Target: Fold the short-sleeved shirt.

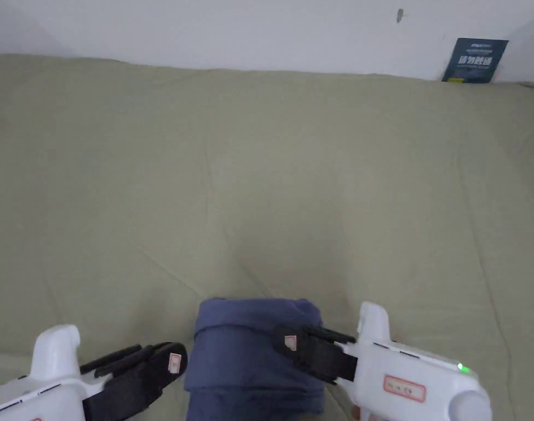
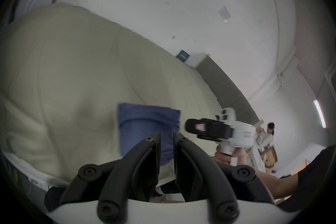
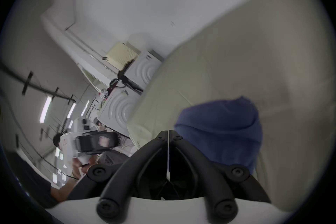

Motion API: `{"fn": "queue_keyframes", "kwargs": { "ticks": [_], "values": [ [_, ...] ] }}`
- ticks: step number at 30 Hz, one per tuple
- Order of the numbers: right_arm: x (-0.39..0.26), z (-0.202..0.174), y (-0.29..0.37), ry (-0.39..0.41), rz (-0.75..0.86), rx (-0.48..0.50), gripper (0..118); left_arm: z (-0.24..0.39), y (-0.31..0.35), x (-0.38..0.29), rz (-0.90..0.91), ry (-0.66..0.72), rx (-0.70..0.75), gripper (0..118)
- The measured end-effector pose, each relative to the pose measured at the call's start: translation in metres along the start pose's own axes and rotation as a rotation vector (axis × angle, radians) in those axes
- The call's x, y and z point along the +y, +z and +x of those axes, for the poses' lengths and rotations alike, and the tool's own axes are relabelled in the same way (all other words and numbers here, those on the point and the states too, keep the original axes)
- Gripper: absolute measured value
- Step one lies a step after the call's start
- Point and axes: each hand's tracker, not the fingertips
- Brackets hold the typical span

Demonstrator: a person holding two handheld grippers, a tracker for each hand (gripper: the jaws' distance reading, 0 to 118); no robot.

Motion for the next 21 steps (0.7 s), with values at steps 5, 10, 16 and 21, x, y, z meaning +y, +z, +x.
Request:
{"fn": "queue_keyframes", "kwargs": {
  "ticks": [5,10,16,21],
  "values": [
    [-0.001,0.064,-0.035,-0.139,-0.189,-0.235,2,-0.028,-0.039,0.014,-0.099,0.049,-0.008,117],
    [0.000,0.072,-0.025,-0.188,-0.124,-0.148,2,-0.086,-0.107,0.025,-0.230,0.189,-0.152,118],
    [0.004,0.069,-0.026,-0.162,-0.151,-0.144,2,-0.113,-0.182,0.012,-0.326,0.305,-0.350,118],
    [0.006,0.070,-0.025,-0.151,-0.167,-0.134,2,-0.088,-0.216,-0.001,-0.417,0.332,-0.425,118]
  ]
}}
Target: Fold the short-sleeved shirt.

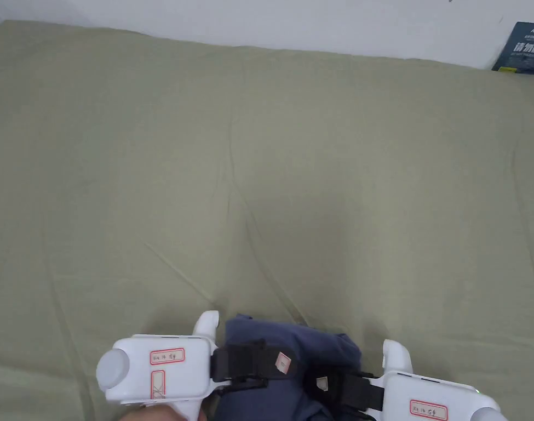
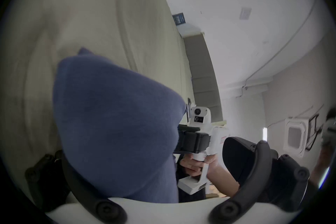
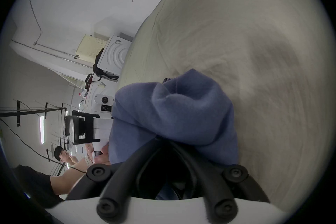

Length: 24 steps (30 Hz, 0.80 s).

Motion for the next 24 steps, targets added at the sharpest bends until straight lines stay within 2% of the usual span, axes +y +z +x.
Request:
{"fn": "queue_keyframes", "kwargs": {
  "ticks": [2,3,4,5,6,7,8,10,13,15,18,24],
  "values": [
    [0.000,0.001,0.003,-0.007,-0.003,0.014,2,0.008,0.005,-0.002,-0.002,-0.029,0.014,114],
    [0.000,0.002,0.003,-0.010,-0.003,0.018,2,0.009,0.010,-0.002,-0.003,-0.013,0.025,98],
    [-0.001,0.000,0.004,-0.010,0.000,0.018,2,0.008,0.014,-0.002,-0.004,-0.004,0.045,65],
    [-0.001,-0.003,0.006,-0.003,0.002,0.016,2,0.005,0.018,-0.002,0.026,0.026,0.153,33],
    [-0.002,-0.006,0.008,0.010,0.006,0.008,2,-0.003,0.025,-0.002,0.027,0.032,0.229,33],
    [-0.003,-0.011,0.009,0.036,-0.009,0.003,2,-0.005,0.028,-0.003,0.009,0.050,0.143,32],
    [-0.005,-0.017,0.012,0.070,-0.012,-0.001,2,-0.001,0.029,-0.005,0.008,0.053,0.122,32],
    [-0.015,-0.033,0.026,0.150,0.046,-0.020,2,0.011,0.031,-0.006,0.023,0.003,0.173,32],
    [-0.031,-0.054,0.050,0.180,0.113,0.045,2,0.028,0.043,-0.005,0.033,-0.037,0.184,32],
    [-0.042,-0.068,0.066,0.197,0.140,0.051,2,0.033,0.070,0.001,0.054,-0.076,0.204,32],
    [-0.062,-0.088,0.086,0.214,0.160,0.041,2,0.033,0.133,0.014,0.100,-0.097,0.247,32],
    [-0.091,-0.109,0.102,0.200,0.188,0.010,2,-0.007,0.305,0.058,0.172,-0.091,0.466,32]
  ]
}}
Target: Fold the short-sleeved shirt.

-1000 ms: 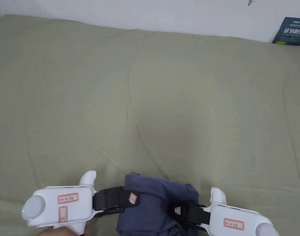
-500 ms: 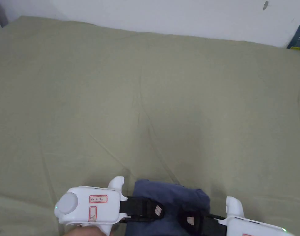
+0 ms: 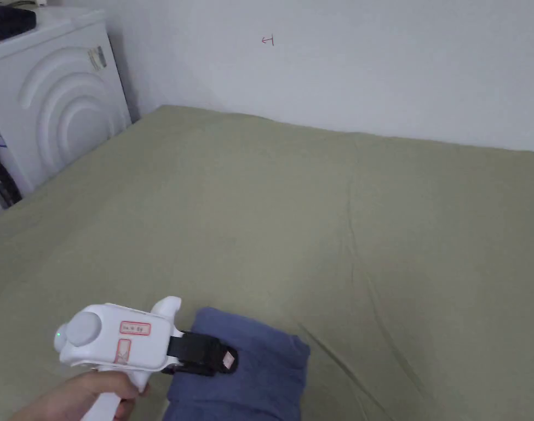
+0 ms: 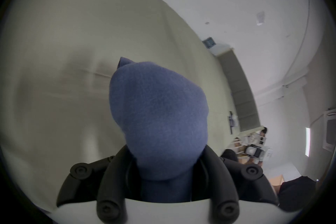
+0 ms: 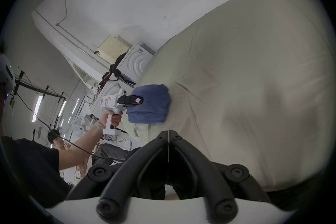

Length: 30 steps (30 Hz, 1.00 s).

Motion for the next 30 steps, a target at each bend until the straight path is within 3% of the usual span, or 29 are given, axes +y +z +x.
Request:
{"fn": "queue_keyframes", "kwargs": {
  "ticks": [5,10,11,14,15,18,21,23,26,28,30],
  "values": [
    [-0.010,-0.009,-0.006,-0.003,-0.011,-0.056,2,-0.101,0.066,0.042,-0.072,0.055,0.105,32],
    [-0.010,-0.024,-0.019,0.015,-0.038,-0.083,2,-0.114,0.073,0.034,-0.044,0.156,0.046,33],
    [-0.009,-0.025,-0.020,0.014,-0.038,-0.078,2,-0.108,0.072,0.030,-0.040,0.124,0.029,40],
    [-0.007,-0.030,-0.022,0.003,-0.036,-0.051,2,-0.101,0.079,0.019,-0.011,0.094,0.041,105],
    [-0.006,-0.032,-0.021,0.010,-0.038,-0.048,2,-0.096,0.087,0.015,-0.020,0.102,0.035,105],
    [-0.005,-0.046,-0.008,0.059,-0.045,-0.030,2,-0.059,0.116,0.002,0.002,-0.017,0.150,105],
    [0.003,-0.063,0.015,0.164,-0.023,-0.048,2,0.024,0.136,-0.019,0.240,-0.296,0.344,105],
    [0.012,-0.078,0.037,0.270,0.044,-0.142,2,0.094,0.130,-0.055,0.460,-0.415,0.465,105],
    [0.024,-0.109,0.070,0.493,0.245,-0.397,2,0.190,0.111,-0.119,0.853,-0.578,0.501,105],
    [0.031,-0.123,0.089,0.572,0.417,-0.533,2,0.245,0.096,-0.157,1.083,-0.692,0.474,105],
    [0.041,-0.133,0.106,0.592,0.585,-0.589,2,0.278,0.076,-0.170,1.113,-0.713,0.439,104]
  ]
}}
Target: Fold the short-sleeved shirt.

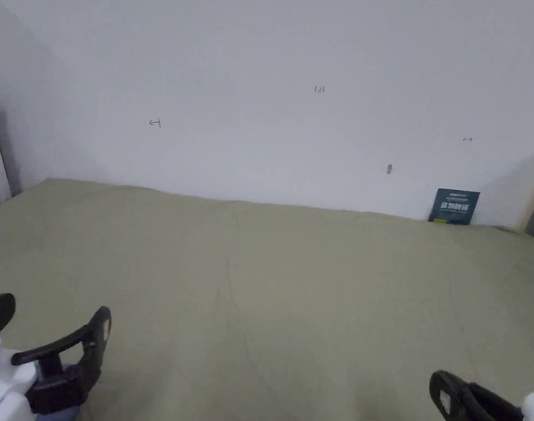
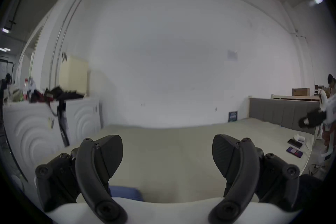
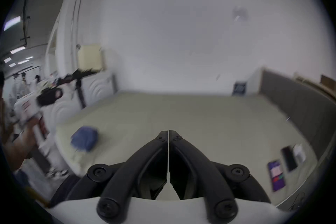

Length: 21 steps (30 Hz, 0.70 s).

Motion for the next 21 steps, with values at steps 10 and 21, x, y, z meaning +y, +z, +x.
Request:
{"fn": "queue_keyframes", "kwargs": {
  "ticks": [10,21],
  "values": [
    [0.045,0.011,0.013,0.147,0.185,-0.084,2,0.117,0.009,0.031,-0.033,0.041,-0.049,19],
    [0.032,0.018,0.026,0.108,0.193,-0.109,2,0.146,0.011,0.056,0.020,0.004,-0.084,19]
  ]
}}
